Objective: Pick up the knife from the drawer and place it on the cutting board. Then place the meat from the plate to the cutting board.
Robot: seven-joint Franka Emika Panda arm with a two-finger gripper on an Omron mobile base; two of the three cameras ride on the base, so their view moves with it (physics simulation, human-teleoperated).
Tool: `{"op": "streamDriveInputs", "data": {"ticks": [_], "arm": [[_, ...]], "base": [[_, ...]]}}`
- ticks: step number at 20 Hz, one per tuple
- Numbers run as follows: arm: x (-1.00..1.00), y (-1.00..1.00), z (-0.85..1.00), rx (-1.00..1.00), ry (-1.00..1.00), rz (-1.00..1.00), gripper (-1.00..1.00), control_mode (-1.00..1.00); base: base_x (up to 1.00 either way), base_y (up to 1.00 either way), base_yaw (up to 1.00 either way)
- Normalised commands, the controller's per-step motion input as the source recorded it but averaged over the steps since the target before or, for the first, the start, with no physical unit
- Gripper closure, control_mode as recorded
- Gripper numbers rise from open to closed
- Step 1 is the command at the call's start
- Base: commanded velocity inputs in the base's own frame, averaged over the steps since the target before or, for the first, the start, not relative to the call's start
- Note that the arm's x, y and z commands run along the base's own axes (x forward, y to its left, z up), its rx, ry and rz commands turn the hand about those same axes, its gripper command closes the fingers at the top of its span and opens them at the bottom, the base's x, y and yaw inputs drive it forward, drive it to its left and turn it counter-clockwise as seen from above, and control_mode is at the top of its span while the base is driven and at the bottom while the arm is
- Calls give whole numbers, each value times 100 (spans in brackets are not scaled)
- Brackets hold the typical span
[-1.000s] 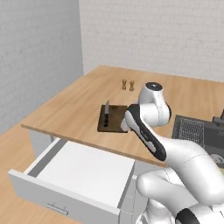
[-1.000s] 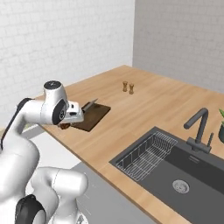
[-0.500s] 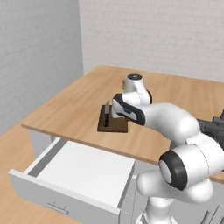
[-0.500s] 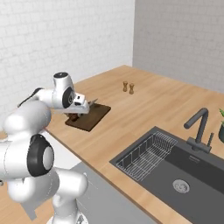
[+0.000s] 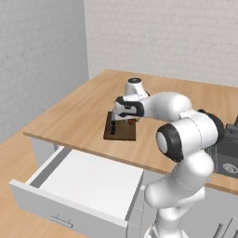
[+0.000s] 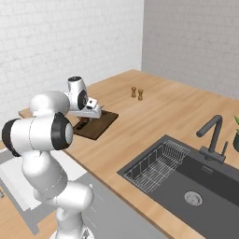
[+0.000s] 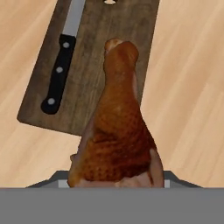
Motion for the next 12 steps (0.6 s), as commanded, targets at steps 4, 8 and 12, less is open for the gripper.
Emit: {"op": "streamDriveInputs", "data": {"ticks": [4,8,12], "arm": [[55,0,-29,0,9,-3,100,-100],[36,0,-31,0,6,-1,100,-100],[19,0,-31,0,5,-2,100,-100]], "base": [[0,0,0],[0,0,0],[0,0,0]]}}
